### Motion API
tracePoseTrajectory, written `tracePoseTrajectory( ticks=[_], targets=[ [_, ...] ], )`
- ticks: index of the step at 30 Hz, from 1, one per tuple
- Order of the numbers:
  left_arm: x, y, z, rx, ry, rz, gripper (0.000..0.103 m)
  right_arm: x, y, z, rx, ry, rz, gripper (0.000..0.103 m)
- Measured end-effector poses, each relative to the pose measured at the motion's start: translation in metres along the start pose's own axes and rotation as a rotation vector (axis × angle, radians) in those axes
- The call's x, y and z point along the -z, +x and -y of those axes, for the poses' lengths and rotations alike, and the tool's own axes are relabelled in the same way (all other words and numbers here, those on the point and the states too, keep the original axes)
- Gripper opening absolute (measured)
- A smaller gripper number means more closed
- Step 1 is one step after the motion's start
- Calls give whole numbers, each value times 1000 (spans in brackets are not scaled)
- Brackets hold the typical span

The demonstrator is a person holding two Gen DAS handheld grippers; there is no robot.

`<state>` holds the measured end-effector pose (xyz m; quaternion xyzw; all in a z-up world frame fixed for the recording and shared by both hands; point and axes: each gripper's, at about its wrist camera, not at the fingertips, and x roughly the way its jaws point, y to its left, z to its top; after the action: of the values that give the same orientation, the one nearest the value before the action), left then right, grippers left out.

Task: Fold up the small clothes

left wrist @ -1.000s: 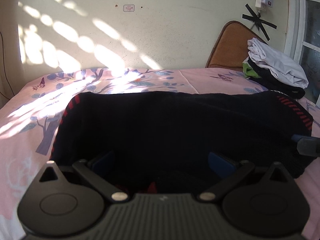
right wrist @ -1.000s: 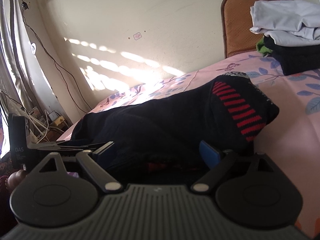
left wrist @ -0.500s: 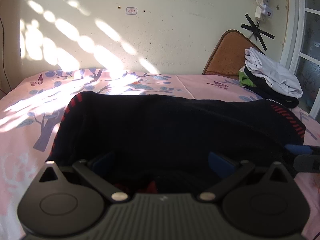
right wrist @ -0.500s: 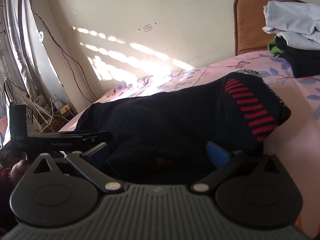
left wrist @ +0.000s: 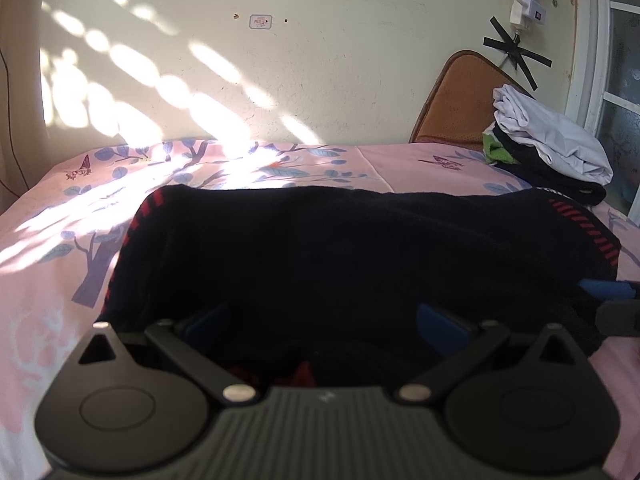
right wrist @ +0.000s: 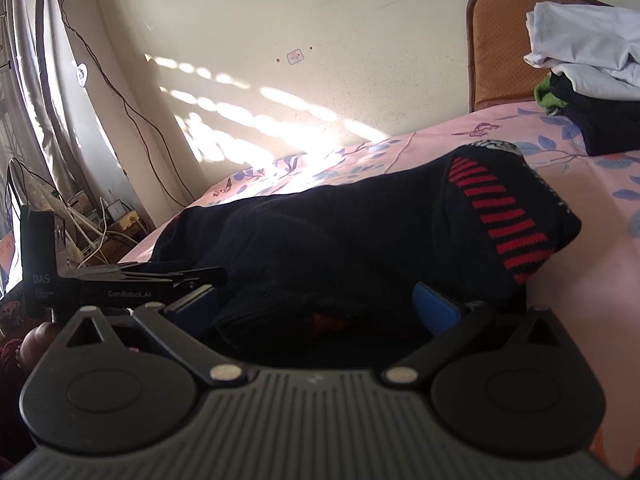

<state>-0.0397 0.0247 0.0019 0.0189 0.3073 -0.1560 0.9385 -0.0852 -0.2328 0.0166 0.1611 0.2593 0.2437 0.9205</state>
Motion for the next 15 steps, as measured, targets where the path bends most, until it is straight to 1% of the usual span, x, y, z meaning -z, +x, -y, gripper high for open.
tracePoseTrajectory(
  ticks=[15],
  targets=[
    [1,1,1,-14,17,-3,103,0,0,-3,14,-15,-4,103]
  ],
)
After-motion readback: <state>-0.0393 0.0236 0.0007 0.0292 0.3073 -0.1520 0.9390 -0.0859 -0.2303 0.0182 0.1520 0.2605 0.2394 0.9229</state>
